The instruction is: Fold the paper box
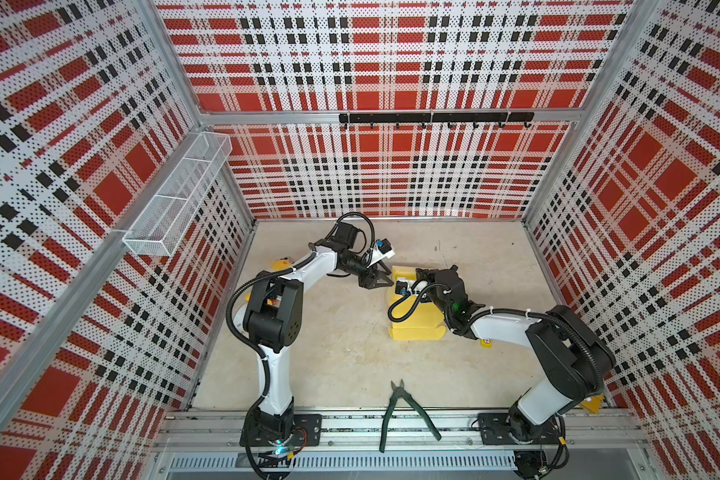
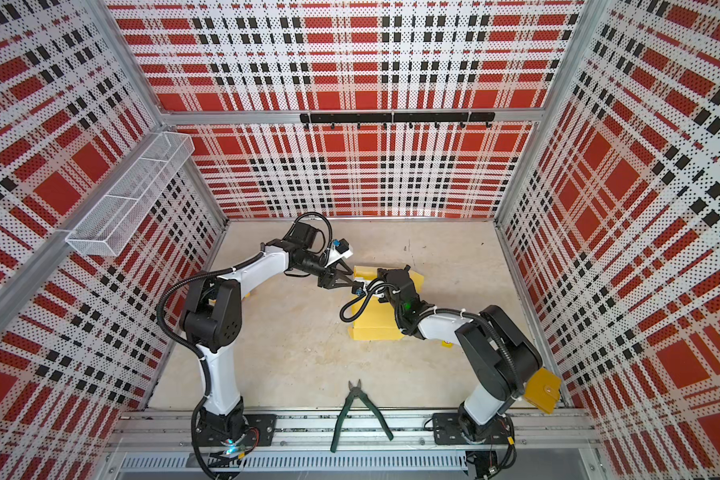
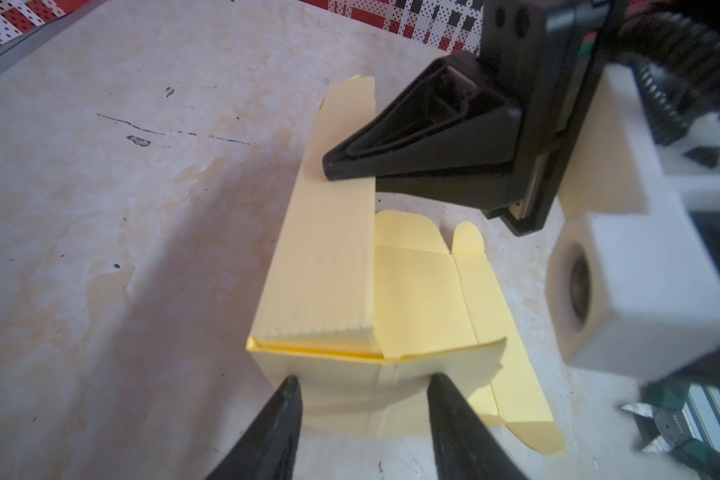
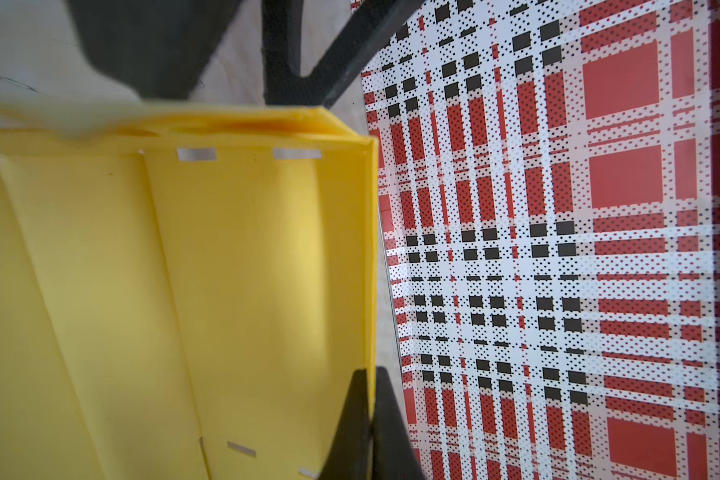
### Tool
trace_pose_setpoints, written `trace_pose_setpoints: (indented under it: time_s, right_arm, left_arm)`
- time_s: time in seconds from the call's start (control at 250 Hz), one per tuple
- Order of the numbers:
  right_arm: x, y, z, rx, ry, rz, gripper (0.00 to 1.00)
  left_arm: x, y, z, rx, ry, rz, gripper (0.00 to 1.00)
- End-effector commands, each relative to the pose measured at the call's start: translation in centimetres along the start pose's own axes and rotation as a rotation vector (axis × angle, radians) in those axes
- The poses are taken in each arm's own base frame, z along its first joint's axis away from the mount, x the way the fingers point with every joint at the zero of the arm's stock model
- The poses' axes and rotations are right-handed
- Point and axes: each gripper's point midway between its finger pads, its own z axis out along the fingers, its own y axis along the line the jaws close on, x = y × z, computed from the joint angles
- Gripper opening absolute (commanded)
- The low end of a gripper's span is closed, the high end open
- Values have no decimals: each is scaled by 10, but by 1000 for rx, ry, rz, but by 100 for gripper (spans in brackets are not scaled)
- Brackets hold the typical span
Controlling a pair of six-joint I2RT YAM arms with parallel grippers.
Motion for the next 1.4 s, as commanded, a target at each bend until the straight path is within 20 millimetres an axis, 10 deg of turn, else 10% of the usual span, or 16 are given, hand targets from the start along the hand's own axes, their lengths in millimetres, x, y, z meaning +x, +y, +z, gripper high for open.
trace_pose_setpoints:
  time_s: [0.0,1.396]
  right_arm:
    - [-29,-15,-7,14,-123,45,0]
    - [-22,-3,-8,-115,-135,182,0]
  left_arm:
    - [-20,2,10,17,-77,-32,53]
    - [13,-2,28,-70,-151,-315,54]
